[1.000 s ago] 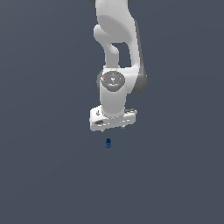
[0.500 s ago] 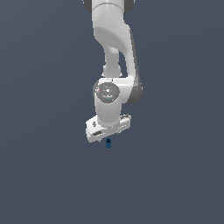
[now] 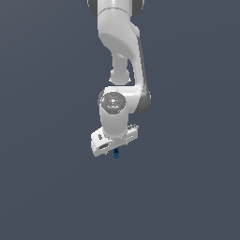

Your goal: Pick up the object and move it to a goal position.

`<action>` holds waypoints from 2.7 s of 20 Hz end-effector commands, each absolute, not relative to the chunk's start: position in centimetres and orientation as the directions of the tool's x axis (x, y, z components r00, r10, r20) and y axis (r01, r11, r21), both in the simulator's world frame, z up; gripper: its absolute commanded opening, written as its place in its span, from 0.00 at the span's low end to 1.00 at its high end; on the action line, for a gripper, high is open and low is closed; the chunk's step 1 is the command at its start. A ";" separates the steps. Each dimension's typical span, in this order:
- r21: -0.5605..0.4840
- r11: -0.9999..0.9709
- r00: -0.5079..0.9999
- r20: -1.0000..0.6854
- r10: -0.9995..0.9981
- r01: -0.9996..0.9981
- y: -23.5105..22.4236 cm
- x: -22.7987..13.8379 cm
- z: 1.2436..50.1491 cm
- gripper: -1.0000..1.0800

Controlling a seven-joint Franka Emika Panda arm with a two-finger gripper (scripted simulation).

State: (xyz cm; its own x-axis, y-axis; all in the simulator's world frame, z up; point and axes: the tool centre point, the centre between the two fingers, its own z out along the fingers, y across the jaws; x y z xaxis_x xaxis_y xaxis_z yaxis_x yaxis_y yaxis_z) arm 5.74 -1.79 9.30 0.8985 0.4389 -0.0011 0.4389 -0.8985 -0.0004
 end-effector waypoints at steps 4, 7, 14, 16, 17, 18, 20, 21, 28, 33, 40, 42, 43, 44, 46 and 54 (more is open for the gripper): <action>0.000 -0.898 0.898 -0.001 0.440 0.440 -1.8 5.7 8.4 0.96; 0.000 -0.897 0.897 -0.001 0.441 0.441 -1.8 5.7 6.9 0.96; 0.000 -0.896 0.896 0.000 0.444 0.444 -1.8 5.7 4.3 0.96; 0.000 -0.896 0.896 0.000 0.444 0.444 -1.8 5.8 4.3 0.96; 0.000 -0.896 0.896 0.000 0.444 0.444 -1.8 5.8 4.3 0.96; 0.000 -0.896 0.896 0.000 0.444 0.444 -1.8 5.8 4.3 0.00; 0.000 -0.896 0.896 0.000 0.444 0.444 -1.8 5.8 4.3 0.00; 0.000 -0.896 0.896 0.000 0.444 0.444 -1.8 5.8 4.3 0.00; 0.000 -0.896 0.896 0.000 0.444 0.444 -1.8 5.8 4.3 0.00; 0.000 -0.896 0.896 0.000 0.444 0.444 -1.3 5.8 5.0 0.00; 0.000 -0.896 0.896 0.000 0.444 0.444 1.2 5.5 8.7 0.00; 0.000 -0.896 0.896 0.000 0.444 0.444 2.3 5.5 10.3 0.00; 0.000 -0.896 0.896 0.000 0.444 0.444 3.0 5.4 11.2 0.00; 0.000 -0.896 0.896 0.000 0.444 0.444 3.6 5.4 12.2 0.00; 0.000 -0.896 0.896 0.000 0.444 0.444 5.0 5.3 14.2 0.00; 0.001 -0.896 0.896 -0.001 0.444 0.444 10.5 4.9 22.3 0.00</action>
State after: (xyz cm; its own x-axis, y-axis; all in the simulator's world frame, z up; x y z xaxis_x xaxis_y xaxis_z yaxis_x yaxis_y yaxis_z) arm 5.04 9.49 20.79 0.8959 0.4443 -0.0001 0.4443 -0.8959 0.0010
